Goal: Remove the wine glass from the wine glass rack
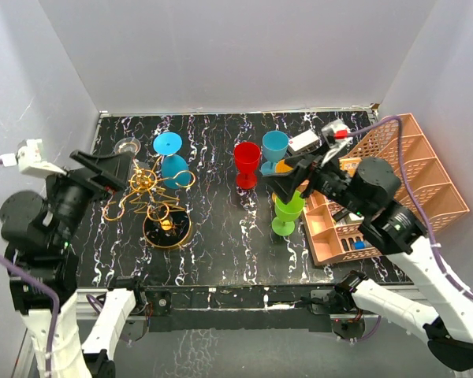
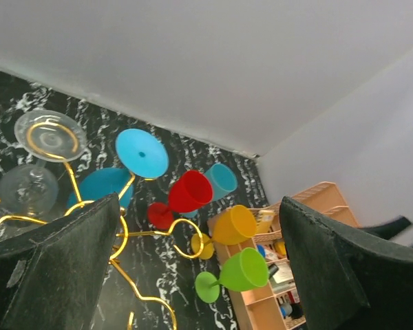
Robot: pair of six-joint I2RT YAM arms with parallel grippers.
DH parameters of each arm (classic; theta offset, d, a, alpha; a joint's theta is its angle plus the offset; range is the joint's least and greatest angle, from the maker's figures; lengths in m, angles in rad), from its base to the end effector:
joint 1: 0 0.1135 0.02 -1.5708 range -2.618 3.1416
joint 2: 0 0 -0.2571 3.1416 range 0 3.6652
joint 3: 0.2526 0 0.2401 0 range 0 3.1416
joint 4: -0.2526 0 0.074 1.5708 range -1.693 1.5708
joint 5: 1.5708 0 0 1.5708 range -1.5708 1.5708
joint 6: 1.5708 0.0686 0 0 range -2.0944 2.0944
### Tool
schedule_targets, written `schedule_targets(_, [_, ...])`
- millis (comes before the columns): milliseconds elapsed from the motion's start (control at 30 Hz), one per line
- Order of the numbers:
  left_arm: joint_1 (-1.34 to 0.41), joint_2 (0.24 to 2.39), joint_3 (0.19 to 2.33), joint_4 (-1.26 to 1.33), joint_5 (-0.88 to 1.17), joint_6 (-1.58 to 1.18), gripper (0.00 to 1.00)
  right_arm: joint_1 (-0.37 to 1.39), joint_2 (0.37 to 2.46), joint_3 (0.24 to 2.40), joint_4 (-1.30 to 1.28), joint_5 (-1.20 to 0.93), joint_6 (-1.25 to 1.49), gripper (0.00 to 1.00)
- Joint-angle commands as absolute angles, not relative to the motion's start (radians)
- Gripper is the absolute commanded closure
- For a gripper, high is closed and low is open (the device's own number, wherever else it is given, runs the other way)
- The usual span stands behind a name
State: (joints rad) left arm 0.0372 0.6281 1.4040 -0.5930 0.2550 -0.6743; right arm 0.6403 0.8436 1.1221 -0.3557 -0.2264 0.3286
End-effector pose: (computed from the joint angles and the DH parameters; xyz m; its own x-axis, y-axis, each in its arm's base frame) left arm 0.0745 -0.0145 0.4958 0.0097 -0.6042 -0.7968 0.2790 0.7668 -0.5781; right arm 0.1484 0.1298 0.4163 -0.3043 0.1654 -0.9381 -0.7009 0.6280 0.3382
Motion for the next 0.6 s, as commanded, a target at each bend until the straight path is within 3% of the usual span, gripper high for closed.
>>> schedule_targets(0, [0.008, 0.778, 1.467, -0.703, 0.139, -0.560, 0.03, 0.640, 0.798, 1.181, -0.384, -0.129, 0.248, 0.01])
schedule_targets(300, [0.006, 1.081, 1.673, -0.838, -0.035, -0.318, 0.03, 0.641, 0.719, 1.185, -0.497, -0.116, 0.217, 0.01])
schedule_targets(567, [0.011, 1.214, 1.710, -0.891, 0.054, -0.276, 0.07, 0.641, 0.739, 1.215, -0.526, -0.140, 0.191, 0.01])
